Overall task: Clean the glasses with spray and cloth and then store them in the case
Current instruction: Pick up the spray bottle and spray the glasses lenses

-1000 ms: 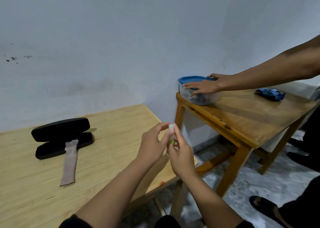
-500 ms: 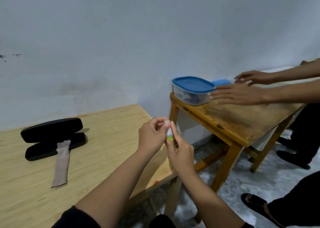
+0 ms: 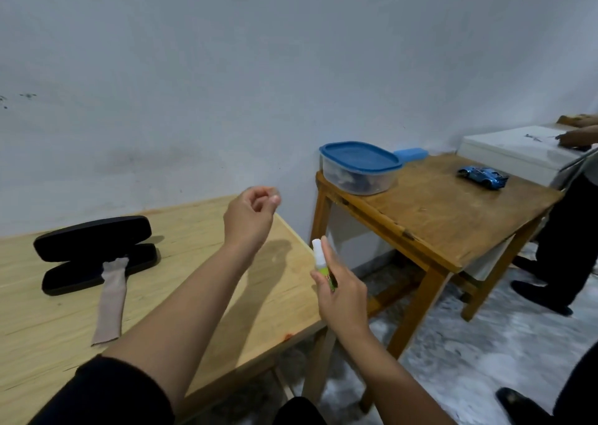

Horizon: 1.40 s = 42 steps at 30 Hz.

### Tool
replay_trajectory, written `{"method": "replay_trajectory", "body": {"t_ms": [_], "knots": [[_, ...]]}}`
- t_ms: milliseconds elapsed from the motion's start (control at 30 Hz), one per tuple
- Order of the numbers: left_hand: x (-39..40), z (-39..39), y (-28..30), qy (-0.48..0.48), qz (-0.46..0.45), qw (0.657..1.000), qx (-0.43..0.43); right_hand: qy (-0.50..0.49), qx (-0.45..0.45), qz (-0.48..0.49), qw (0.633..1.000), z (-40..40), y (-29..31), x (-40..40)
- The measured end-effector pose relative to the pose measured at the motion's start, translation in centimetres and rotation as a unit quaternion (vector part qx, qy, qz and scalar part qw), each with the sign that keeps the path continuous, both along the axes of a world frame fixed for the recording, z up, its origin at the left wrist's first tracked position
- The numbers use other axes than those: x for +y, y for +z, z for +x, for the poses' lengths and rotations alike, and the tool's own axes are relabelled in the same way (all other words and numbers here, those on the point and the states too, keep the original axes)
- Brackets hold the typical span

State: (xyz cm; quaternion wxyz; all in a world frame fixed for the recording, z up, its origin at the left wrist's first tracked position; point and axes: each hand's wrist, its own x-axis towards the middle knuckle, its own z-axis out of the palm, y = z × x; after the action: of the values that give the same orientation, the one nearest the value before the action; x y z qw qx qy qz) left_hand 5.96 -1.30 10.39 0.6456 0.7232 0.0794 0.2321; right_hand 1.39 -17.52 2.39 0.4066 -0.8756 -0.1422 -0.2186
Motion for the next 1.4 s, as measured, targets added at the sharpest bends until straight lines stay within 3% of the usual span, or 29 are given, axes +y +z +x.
{"method": "replay_trajectory", "body": {"t_ms": [267, 533, 967, 1400], "knots": [[-2.2, -3.3, -5.4, -0.084, 0.162, 0.981, 0.071, 0.052, -0.010, 0.056, 0.997, 0.8, 1.5, 0.2], [-2.6, -3.8, -8.4, -0.111, 0.249, 0.953, 0.130, 0.032, -0.018, 0.060, 0.998, 0.9, 1.1, -0.8], [-2.1, -3.7, -9.4, -0.115, 0.297, 0.938, 0.134, 0.039, -0.030, 0.055, 0.997, 0.6, 1.4, 0.2], [4.1, -4.6, -4.7, 0.044, 0.527, 0.846, 0.066, 0.045, -0.030, 0.049, 0.997, 0.5, 4.9, 4.5]]}}
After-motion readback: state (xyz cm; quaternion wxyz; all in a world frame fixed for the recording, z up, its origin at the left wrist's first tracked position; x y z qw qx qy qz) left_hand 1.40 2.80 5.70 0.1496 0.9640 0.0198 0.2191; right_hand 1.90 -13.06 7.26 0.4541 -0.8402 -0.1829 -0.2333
